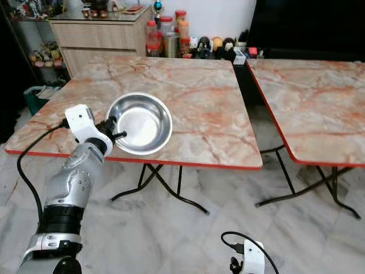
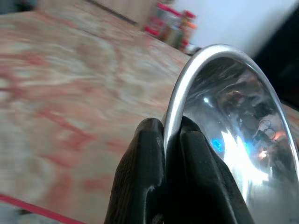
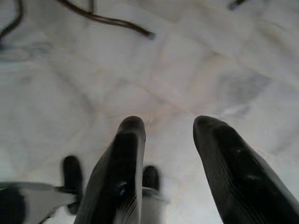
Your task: Setting the table
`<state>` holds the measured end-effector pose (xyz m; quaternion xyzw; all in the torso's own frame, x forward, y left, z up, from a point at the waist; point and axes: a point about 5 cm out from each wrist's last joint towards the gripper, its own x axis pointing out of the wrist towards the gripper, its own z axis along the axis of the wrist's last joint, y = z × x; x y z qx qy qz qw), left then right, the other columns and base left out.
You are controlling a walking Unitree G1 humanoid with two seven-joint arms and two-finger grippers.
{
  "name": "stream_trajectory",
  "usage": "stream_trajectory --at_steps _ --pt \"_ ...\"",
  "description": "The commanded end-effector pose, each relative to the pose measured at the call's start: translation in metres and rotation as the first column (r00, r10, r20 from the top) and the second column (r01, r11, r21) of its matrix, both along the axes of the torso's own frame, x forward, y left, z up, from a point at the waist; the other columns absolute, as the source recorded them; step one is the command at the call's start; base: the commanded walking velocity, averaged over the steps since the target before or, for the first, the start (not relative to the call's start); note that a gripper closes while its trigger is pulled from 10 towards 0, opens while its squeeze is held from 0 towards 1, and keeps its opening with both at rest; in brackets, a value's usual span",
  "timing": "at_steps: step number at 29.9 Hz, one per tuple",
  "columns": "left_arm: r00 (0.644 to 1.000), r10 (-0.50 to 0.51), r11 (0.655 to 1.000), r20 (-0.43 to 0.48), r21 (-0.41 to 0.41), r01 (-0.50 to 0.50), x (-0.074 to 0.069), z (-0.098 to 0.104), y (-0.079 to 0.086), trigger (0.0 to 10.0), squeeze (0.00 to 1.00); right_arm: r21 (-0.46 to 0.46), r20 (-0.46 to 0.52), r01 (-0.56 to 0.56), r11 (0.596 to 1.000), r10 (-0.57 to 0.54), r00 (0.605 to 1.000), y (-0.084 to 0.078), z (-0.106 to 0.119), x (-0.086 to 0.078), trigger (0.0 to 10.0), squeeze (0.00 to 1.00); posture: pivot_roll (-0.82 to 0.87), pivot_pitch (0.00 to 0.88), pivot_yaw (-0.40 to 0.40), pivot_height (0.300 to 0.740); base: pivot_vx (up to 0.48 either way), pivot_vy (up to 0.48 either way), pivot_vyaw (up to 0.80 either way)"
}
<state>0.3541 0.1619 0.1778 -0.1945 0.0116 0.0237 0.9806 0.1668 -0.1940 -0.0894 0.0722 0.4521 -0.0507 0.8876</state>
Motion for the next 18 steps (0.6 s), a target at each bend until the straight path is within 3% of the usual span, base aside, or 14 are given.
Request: stream_trajectory --at_steps 1,18 --pt "1.000 0.007 1.000 0.017 0.013 -0.007 0.0005 0.0050 0.0003 10.0 0.00 0.000 0.006 -0.008 1.000 0.008 1.000 0.0001 0.0014 0.0033 10.0 0.00 0.11 0.000 -0.034 0.740 0.337 0.000 0.00" --pt "1.000 0.021 0.999 0.016 0.032 -0.021 0.0002 0.0046 0.0039 10.0 0.00 0.001 0.004 -0.016 1.000 0.016 1.000 0.0000 0.0012 0.0028 10.0 0.00 0.11 0.000 -0.037 0.740 0.335 0.000 0.00"
